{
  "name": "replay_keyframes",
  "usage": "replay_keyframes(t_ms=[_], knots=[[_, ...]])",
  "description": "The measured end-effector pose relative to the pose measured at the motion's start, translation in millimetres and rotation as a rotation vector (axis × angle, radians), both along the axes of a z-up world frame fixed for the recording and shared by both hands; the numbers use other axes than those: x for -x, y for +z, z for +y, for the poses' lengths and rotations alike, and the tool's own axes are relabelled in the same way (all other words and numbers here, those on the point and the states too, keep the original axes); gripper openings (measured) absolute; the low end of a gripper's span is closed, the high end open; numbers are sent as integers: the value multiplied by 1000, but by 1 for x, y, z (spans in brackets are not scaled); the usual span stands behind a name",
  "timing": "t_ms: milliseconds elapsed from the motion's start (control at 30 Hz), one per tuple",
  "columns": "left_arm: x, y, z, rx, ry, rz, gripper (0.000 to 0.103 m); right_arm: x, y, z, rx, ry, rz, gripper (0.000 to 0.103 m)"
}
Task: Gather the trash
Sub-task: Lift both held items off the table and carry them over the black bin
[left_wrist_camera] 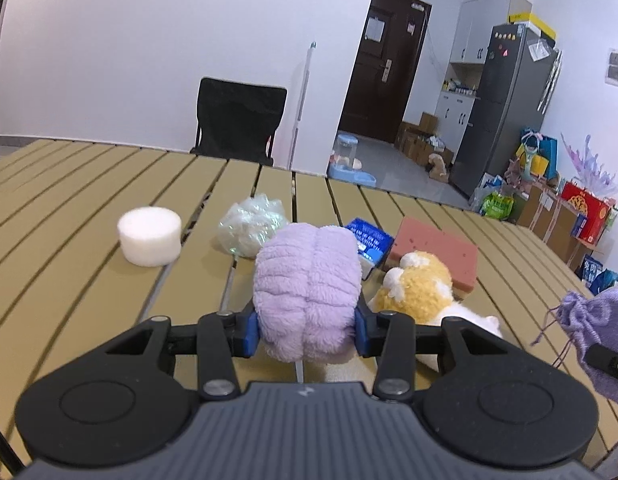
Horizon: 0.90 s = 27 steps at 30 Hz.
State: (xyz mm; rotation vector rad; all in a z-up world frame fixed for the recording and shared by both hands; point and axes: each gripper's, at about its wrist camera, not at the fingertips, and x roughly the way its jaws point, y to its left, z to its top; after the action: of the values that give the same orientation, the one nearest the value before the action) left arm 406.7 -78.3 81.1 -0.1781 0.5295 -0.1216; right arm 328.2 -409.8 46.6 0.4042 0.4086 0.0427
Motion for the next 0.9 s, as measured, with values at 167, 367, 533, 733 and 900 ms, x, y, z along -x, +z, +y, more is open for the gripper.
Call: replay_keyframes(t_ms=[167,367,533,733,900], knots=[[27,15,4,-1,16,-41,43,20,10,5,25,32,-32,10],[72,33,1,-44,11,-89,43,44,22,13,43,61,-75,10],[112,38,7,-57,19,-93,43,63,27,36,79,102,-90,10],[156,41,19,-84,36,-83,43,97,23,59,74,160,-83,10],[190,44,30,-99,50,-90,43,124,18,74,68,190,-75,10]])
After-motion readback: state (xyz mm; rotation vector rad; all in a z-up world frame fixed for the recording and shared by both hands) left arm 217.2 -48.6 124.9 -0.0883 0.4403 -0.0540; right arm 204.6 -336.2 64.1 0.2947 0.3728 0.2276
